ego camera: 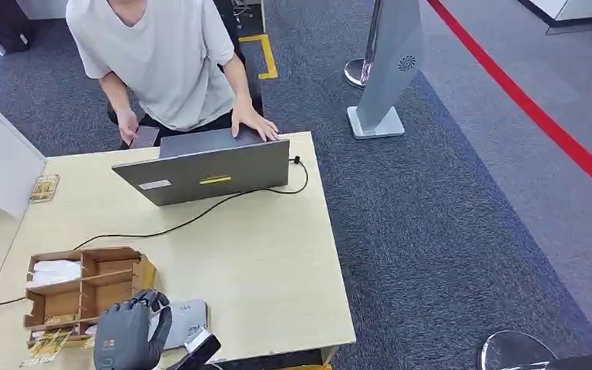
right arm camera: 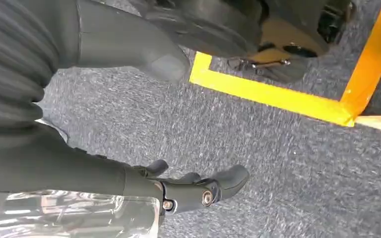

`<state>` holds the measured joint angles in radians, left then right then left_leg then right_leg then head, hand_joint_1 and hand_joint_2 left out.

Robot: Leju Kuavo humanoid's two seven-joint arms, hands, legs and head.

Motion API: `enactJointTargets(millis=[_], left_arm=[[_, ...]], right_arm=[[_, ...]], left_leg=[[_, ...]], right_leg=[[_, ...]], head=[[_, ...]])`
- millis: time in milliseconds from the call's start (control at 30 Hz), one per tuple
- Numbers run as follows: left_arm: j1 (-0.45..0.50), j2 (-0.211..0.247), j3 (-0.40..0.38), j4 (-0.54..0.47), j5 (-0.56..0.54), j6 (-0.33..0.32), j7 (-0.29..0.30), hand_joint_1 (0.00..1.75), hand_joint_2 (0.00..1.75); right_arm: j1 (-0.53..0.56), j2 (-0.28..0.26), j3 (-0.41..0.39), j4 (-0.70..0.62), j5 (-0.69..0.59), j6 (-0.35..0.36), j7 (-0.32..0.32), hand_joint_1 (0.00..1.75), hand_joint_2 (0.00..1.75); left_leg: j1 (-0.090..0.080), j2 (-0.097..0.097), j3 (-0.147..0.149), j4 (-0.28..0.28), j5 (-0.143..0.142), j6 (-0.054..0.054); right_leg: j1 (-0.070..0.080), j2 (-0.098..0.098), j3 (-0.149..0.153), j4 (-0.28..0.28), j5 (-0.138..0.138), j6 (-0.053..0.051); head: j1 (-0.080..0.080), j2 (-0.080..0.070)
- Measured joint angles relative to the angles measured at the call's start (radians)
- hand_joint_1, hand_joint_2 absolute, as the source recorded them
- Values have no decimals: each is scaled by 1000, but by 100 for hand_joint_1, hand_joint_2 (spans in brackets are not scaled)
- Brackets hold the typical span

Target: Pass the card to the sensor for recognition and then transmit it.

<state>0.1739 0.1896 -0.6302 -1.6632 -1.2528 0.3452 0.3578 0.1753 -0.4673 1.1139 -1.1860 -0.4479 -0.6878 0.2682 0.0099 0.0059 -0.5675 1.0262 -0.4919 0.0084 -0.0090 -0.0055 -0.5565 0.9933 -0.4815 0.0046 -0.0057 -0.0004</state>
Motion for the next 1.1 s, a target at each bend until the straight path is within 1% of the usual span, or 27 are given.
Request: enactJointTargets(millis=[133, 233, 367, 467, 667, 733, 800, 867, 933, 967, 1033, 1100], left_arm=[[8, 0, 1, 13, -8, -19, 29, 175, 175], [10, 0, 1, 32, -7, -33, 50, 175, 175], [11, 1, 1, 57, 3, -48, 71, 175, 175], [16, 4, 1, 66, 12, -59, 81, 175, 175], [16, 14, 1, 72, 29, -65, 90, 175, 175], [16, 17, 1, 72, 31, -70, 91, 175, 175], [14, 16, 1, 74, 36, -81, 91, 175, 175], [8, 14, 1, 85, 36, -81, 91, 175, 175], [4, 15, 1, 90, 29, -56, 88, 175, 175], [3, 14, 1, 90, 22, -45, 86, 175, 175], [1, 10, 1, 90, 0, -22, 71, 175, 175], [0, 7, 4, 84, -26, -7, 49, 175, 175]], right_arm=[[0, 1, 3, 10, 31, 0, 11, 0, 175], [0, 0, 8, 13, 19, 0, 11, 0, 175], [5, -1, 8, 12, 35, 0, 19, 0, 175], [12, -9, 8, -2, 47, 0, 23, 0, 175], [18, -21, 8, -22, 26, 0, 22, 0, 175], [23, -24, 8, -29, 51, 0, 27, 0, 175], [31, -23, 3, -40, 120, 0, 62, 0, 175], [37, -14, -10, -40, 155, 0, 74, 0, 175], [37, -12, -10, -43, 117, 0, 64, 0, 175], [35, -12, -10, -40, 94, -1, 48, 0, 175], [21, -8, -5, -13, 39, 0, 9, 0, 175], [7, -8, 4, 1, 13, 0, -9, 0, 175]], left_leg=[[0, 0, 0, 0, 0, 0], [0, 0, 0, 0, 0, 0], [0, 0, -1, 0, 0, 0], [0, 0, -1, 0, 0, 0], [0, 0, 0, 0, 0, 0], [0, 0, 0, 0, 0, 0], [0, 0, 0, 0, 0, 0], [0, 0, 0, 0, 0, 0], [0, 0, 0, 0, 0, 0], [0, 0, 0, 0, 0, 0], [0, 0, 1, 0, 0, 0], [0, 0, 1, 0, 0, 0]], right_leg=[[0, 0, 0, 0, 0, 0], [0, 0, 0, 0, 0, 0], [0, 0, 0, 0, 0, 0], [0, 0, 0, 0, 0, 0], [0, 0, 0, 0, 0, 0], [0, 0, 0, 0, 0, 0], [0, 0, 1, 0, 0, 0], [0, -1, 1, 0, 0, 0], [0, 0, 1, 0, 0, 0], [0, 0, 1, 0, 0, 0], [0, 0, 1, 0, 0, 0], [0, 0, 1, 0, 0, 0]], head=[[0, 0], [-1, 0], [0, 0], [0, 0], [0, 0], [0, 0], [0, 0], [0, 0], [0, 0], [0, 0], [0, 0], [0, 0]])
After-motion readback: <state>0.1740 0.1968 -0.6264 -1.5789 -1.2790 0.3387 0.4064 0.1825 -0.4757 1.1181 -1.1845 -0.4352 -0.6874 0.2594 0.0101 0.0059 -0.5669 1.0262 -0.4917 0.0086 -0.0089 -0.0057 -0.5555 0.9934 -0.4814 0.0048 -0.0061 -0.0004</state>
